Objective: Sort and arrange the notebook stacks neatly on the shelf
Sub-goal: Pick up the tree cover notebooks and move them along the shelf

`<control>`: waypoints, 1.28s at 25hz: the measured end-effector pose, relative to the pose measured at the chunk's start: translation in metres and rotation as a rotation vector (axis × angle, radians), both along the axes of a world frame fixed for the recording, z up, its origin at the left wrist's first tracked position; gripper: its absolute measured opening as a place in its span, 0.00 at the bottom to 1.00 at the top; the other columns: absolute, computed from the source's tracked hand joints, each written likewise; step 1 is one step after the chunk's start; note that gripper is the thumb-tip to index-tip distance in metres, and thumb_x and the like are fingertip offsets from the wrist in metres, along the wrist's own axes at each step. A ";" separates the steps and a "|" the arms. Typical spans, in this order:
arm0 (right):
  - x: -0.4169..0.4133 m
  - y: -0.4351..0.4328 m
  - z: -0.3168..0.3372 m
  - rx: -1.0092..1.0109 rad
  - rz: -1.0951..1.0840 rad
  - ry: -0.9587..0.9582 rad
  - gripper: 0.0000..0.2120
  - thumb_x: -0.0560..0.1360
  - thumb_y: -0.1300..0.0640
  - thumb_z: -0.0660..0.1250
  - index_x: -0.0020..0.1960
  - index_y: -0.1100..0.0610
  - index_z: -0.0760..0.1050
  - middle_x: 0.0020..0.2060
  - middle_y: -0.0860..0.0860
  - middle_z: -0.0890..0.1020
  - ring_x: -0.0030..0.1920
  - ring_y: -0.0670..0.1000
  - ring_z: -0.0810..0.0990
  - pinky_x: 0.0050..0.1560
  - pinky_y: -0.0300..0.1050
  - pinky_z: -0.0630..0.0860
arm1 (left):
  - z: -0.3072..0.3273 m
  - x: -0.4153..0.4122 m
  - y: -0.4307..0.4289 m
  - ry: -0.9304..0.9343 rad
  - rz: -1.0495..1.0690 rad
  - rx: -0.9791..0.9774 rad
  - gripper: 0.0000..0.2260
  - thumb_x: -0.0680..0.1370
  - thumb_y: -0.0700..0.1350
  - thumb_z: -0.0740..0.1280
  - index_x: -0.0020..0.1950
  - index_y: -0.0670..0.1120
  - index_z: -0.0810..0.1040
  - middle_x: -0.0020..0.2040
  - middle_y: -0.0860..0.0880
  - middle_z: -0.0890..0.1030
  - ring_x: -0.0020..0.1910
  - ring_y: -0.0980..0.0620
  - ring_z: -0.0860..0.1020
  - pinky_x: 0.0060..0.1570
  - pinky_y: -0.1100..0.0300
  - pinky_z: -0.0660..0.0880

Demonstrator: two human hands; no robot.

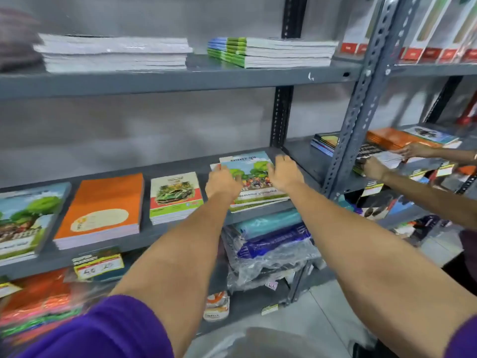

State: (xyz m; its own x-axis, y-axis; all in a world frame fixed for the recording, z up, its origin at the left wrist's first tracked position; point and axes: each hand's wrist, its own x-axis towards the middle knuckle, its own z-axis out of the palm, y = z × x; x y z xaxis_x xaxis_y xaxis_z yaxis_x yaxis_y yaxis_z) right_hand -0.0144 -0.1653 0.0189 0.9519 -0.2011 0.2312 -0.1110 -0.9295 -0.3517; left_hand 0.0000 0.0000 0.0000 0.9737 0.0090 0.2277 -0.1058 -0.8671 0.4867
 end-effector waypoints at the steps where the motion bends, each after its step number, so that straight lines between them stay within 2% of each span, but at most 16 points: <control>1: 0.012 -0.009 -0.011 0.008 -0.026 0.087 0.23 0.80 0.49 0.54 0.67 0.64 0.64 0.65 0.63 0.69 0.64 0.63 0.68 0.58 0.56 0.70 | -0.008 0.010 -0.010 0.109 0.031 -0.028 0.18 0.76 0.53 0.62 0.58 0.41 0.75 0.56 0.41 0.78 0.54 0.41 0.77 0.45 0.51 0.75; 2: 0.021 -0.016 -0.018 0.019 -0.049 0.176 0.25 0.80 0.47 0.55 0.69 0.64 0.63 0.66 0.62 0.67 0.65 0.63 0.67 0.59 0.56 0.70 | -0.015 0.017 -0.018 0.208 0.076 -0.042 0.17 0.76 0.53 0.63 0.56 0.41 0.76 0.54 0.42 0.80 0.52 0.42 0.79 0.42 0.52 0.74; 4: 0.038 -0.029 -0.044 0.014 -0.078 0.352 0.28 0.79 0.43 0.54 0.70 0.64 0.61 0.67 0.62 0.67 0.66 0.63 0.66 0.61 0.56 0.69 | -0.037 0.027 -0.030 0.364 0.143 -0.065 0.18 0.76 0.53 0.63 0.57 0.40 0.77 0.54 0.43 0.81 0.51 0.42 0.79 0.42 0.54 0.74; 6: 0.053 -0.039 -0.056 0.011 -0.096 0.411 0.28 0.79 0.42 0.54 0.67 0.64 0.66 0.65 0.62 0.70 0.65 0.62 0.68 0.60 0.55 0.71 | -0.045 0.035 -0.037 0.389 0.215 -0.071 0.19 0.75 0.53 0.64 0.58 0.40 0.77 0.55 0.43 0.80 0.52 0.43 0.79 0.45 0.54 0.75; 8: 0.065 -0.043 -0.060 0.091 -0.109 0.362 0.26 0.79 0.42 0.57 0.63 0.63 0.71 0.60 0.61 0.75 0.60 0.61 0.74 0.54 0.53 0.75 | -0.046 0.047 -0.040 0.369 0.281 -0.114 0.18 0.74 0.52 0.65 0.57 0.41 0.78 0.54 0.44 0.81 0.51 0.43 0.80 0.45 0.55 0.76; 10: 0.072 -0.042 -0.063 0.192 -0.154 0.339 0.25 0.77 0.42 0.62 0.62 0.62 0.71 0.60 0.60 0.76 0.58 0.60 0.75 0.52 0.52 0.74 | -0.047 0.057 -0.041 0.411 0.313 -0.211 0.15 0.74 0.49 0.65 0.55 0.42 0.79 0.54 0.44 0.81 0.50 0.44 0.80 0.46 0.55 0.77; 14: 0.075 -0.054 -0.064 0.031 -0.270 0.510 0.41 0.67 0.30 0.66 0.68 0.58 0.65 0.68 0.57 0.69 0.68 0.59 0.64 0.61 0.55 0.68 | -0.048 0.066 -0.055 0.447 0.294 -0.256 0.13 0.77 0.52 0.62 0.49 0.43 0.78 0.52 0.45 0.82 0.46 0.46 0.80 0.45 0.55 0.76; 16: 0.075 -0.060 -0.064 0.058 -0.264 0.598 0.41 0.63 0.27 0.66 0.64 0.56 0.69 0.64 0.55 0.73 0.68 0.59 0.65 0.61 0.54 0.68 | -0.047 0.068 -0.065 0.451 0.328 -0.183 0.19 0.76 0.57 0.62 0.57 0.43 0.76 0.57 0.45 0.79 0.52 0.46 0.78 0.48 0.53 0.76; 18: 0.075 -0.063 -0.067 0.096 -0.277 0.518 0.35 0.60 0.27 0.69 0.51 0.56 0.73 0.56 0.55 0.78 0.62 0.59 0.72 0.57 0.52 0.71 | -0.048 0.069 -0.069 0.465 0.385 -0.098 0.28 0.75 0.59 0.63 0.67 0.41 0.68 0.62 0.44 0.73 0.59 0.45 0.74 0.53 0.51 0.75; 20: 0.073 -0.065 -0.071 0.125 -0.245 0.345 0.27 0.67 0.33 0.68 0.42 0.58 0.71 0.49 0.55 0.81 0.51 0.58 0.78 0.46 0.49 0.75 | -0.053 0.070 -0.069 0.474 0.410 -0.137 0.28 0.75 0.56 0.65 0.68 0.40 0.68 0.61 0.43 0.72 0.59 0.45 0.74 0.53 0.51 0.76; 22: 0.073 -0.064 -0.074 0.216 -0.222 0.183 0.19 0.76 0.44 0.63 0.48 0.62 0.73 0.50 0.61 0.81 0.49 0.61 0.79 0.41 0.48 0.73 | -0.054 0.072 -0.063 0.466 0.446 -0.271 0.23 0.75 0.52 0.67 0.64 0.40 0.71 0.59 0.43 0.75 0.55 0.45 0.77 0.52 0.52 0.77; 24: 0.073 -0.058 -0.072 0.311 -0.212 0.083 0.16 0.80 0.52 0.57 0.54 0.66 0.71 0.52 0.65 0.79 0.51 0.64 0.78 0.42 0.50 0.72 | -0.050 0.075 -0.056 0.402 0.455 -0.344 0.20 0.76 0.47 0.66 0.64 0.39 0.69 0.59 0.42 0.76 0.56 0.43 0.78 0.52 0.50 0.75; 29: 0.072 -0.016 -0.056 0.475 -0.170 -0.068 0.12 0.80 0.55 0.58 0.48 0.65 0.71 0.46 0.64 0.79 0.47 0.63 0.78 0.40 0.46 0.66 | -0.028 0.083 -0.011 0.238 0.380 -0.342 0.13 0.77 0.36 0.60 0.61 0.38 0.66 0.57 0.39 0.79 0.56 0.40 0.78 0.49 0.51 0.74; 32: 0.081 0.034 -0.043 0.559 -0.102 -0.038 0.11 0.77 0.53 0.62 0.42 0.61 0.72 0.39 0.59 0.77 0.40 0.58 0.76 0.40 0.48 0.71 | -0.019 0.080 0.054 0.148 0.407 -0.316 0.12 0.77 0.34 0.59 0.60 0.39 0.66 0.55 0.38 0.79 0.54 0.39 0.78 0.43 0.51 0.72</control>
